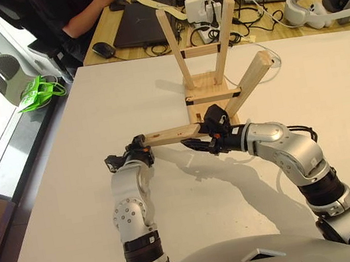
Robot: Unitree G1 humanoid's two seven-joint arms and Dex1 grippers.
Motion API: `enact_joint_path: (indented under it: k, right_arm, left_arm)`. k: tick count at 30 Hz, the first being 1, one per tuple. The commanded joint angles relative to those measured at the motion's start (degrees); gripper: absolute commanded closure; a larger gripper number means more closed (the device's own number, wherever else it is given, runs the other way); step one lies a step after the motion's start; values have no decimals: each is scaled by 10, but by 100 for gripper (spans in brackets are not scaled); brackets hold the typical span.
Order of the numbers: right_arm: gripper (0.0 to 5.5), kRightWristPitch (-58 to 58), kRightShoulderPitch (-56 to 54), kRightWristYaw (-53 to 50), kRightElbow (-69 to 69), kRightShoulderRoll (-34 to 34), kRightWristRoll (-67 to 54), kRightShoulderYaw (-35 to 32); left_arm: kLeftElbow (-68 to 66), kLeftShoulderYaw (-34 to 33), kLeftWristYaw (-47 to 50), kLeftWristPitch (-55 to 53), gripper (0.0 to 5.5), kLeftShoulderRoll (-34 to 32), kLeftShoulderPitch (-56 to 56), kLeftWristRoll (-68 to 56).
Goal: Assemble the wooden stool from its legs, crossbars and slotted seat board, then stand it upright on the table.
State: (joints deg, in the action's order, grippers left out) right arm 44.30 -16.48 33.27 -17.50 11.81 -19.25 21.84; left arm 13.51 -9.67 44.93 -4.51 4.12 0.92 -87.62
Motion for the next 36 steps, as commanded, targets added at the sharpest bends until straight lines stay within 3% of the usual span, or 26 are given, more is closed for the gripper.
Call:
enact_joint_path:
  k: [1, 6, 12, 21, 22, 31, 36]
  right_arm:
    - [345, 1, -18, 6, 3, -2, -3, 2]
    - [345, 2, -17, 8, 2, 0, -3, 1]
    - [345, 3, -18, 11, 2, -2, -3, 0]
    - [345, 0, -19, 7, 3, -3, -2, -4]
    - [309, -1, -18, 5, 2, -4, -3, -7]
    - [180, 4, -4, 29, -23, 4, -36, -14]
    - [176, 17, 16, 78, -51, 78, -57, -30]
  left_arm:
    - [-46, -23, -8, 6, 329, 53, -29, 12]
    - [-63, -36, -21, 5, 329, 58, -37, 15]
    - [-61, -41, -40, 3, 406, 61, -48, 21]
    - [-23, -54, -48, -2, 431, 40, -52, 23]
    - [-17, -59, -45, -4, 433, 34, -54, 20]
    - [9, -93, -32, -27, 448, 1, -81, 16]
    - [26, -133, -56, -65, 448, -95, -101, 61]
